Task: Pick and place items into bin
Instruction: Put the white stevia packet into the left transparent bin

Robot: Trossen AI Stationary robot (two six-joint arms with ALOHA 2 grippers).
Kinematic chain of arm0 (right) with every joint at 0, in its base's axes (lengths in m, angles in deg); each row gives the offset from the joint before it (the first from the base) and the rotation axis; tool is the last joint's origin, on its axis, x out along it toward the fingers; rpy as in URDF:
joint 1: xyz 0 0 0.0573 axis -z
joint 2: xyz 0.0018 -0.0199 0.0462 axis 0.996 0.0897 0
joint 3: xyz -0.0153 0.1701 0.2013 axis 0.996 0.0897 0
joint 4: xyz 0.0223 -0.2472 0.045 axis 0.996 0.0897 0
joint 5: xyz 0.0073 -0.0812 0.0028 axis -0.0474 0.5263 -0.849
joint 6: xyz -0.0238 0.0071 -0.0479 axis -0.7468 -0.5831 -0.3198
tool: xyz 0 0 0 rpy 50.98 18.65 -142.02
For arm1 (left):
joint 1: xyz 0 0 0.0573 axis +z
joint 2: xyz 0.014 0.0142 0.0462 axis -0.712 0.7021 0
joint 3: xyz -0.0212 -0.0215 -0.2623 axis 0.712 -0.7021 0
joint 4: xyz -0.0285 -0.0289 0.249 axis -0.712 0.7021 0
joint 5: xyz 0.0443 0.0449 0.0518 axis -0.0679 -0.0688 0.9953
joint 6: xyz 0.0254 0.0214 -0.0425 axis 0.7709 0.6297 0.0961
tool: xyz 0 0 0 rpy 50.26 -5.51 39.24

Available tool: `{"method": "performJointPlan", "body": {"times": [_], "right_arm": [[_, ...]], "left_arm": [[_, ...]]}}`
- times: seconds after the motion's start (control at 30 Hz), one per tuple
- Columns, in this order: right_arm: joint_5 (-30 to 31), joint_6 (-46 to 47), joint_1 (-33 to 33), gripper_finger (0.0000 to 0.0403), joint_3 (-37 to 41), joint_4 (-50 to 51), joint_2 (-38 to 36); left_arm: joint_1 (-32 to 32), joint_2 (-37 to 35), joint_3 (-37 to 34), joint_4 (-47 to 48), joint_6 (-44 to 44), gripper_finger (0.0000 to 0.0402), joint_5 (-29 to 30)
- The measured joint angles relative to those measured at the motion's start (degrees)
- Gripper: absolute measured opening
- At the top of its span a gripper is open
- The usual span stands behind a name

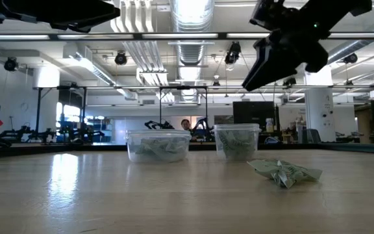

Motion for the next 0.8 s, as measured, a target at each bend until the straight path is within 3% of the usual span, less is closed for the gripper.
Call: {"method": "performJointPlan", "body": {"times": [0.33, 0.53, 0.8], "right_arm": [[-0.2, 7.4, -4.7, 0.01, 0.0, 9.7, -3.5], [-0.2, 9.0, -6.7, 0.0092, 0.0, 11.0, -3.8], [-0.5, 9.1, -7.2, 0.0083, 0.0, 10.9, -3.8]], "left_arm": [[0.0, 0.0, 0.1, 3.9, -1.7, 0.0107, -11.1], [0.0, 0.0, 0.2, 5.9, -5.7, 0.0107, -21.1], [0.0, 3.8, 1.4, 7.2, -12.1, 0.0107, -22.6]]}}
